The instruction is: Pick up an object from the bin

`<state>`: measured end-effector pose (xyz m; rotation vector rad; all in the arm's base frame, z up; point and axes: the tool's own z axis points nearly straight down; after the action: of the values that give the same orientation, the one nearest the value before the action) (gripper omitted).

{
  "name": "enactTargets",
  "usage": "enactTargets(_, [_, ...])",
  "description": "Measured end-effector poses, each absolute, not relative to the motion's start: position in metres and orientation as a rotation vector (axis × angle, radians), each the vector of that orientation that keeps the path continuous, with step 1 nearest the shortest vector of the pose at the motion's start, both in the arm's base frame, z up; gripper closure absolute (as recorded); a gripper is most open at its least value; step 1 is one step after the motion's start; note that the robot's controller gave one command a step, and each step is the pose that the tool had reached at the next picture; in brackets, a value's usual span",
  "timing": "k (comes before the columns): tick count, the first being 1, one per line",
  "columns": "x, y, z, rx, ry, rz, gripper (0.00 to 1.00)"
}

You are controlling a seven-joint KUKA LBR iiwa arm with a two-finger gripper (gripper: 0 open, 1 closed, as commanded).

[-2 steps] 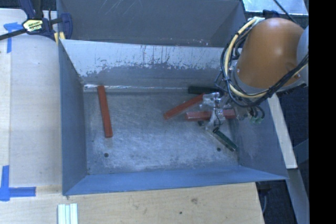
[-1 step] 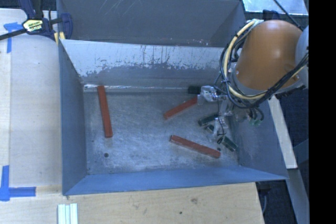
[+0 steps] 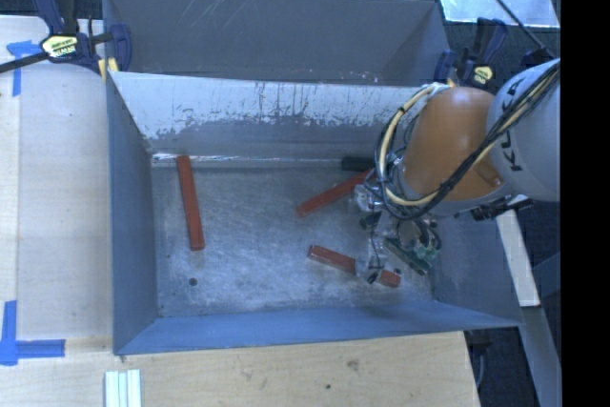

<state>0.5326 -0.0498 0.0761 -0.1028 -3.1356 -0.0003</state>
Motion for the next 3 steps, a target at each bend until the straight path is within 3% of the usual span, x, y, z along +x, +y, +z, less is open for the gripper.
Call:
enactTargets(1, [0.534, -0.05, 0.08, -0.103, -3.142, 0.0, 1.0])
enactTargets(2, [0.534, -0.05, 0.08, -0.104, -3.142, 0.0, 0.0])
enactTargets(3, [0.616, -0.015, 0.071, -0.076, -3.147, -0.001, 0.0])
